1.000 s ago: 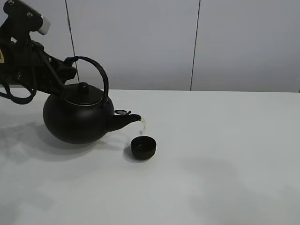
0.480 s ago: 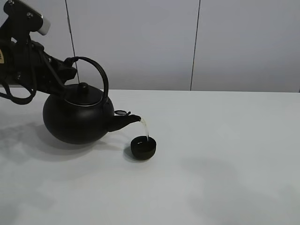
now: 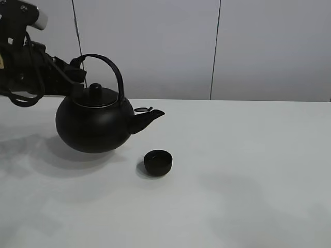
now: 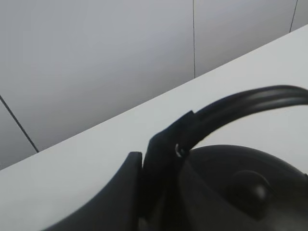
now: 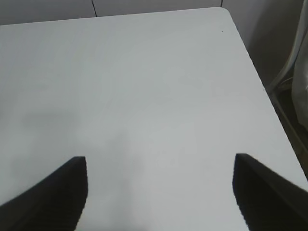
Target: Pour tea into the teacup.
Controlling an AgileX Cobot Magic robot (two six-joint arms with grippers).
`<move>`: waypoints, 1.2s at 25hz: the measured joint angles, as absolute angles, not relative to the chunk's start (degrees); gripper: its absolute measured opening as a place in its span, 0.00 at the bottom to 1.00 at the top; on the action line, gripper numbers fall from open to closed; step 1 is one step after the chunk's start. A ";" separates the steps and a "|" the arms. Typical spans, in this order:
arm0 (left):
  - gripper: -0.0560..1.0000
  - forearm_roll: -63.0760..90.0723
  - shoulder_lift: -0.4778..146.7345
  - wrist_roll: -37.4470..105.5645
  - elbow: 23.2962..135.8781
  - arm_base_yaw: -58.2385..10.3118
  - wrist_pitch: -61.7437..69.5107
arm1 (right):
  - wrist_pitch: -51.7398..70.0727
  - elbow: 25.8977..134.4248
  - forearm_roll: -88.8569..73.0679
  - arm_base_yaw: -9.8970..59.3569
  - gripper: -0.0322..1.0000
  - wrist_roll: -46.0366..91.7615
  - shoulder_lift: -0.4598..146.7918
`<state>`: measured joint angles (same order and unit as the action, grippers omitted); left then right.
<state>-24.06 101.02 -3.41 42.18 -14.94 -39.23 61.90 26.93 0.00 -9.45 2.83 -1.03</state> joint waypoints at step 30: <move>0.17 -19.47 108.29 -5.35 34.16 -12.33 -54.38 | 61.85 26.93 0.00 -9.45 0.58 2.83 -1.03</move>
<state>-19.47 108.29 -5.35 34.16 -12.33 -54.38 61.85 26.93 0.00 -9.45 2.83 -1.03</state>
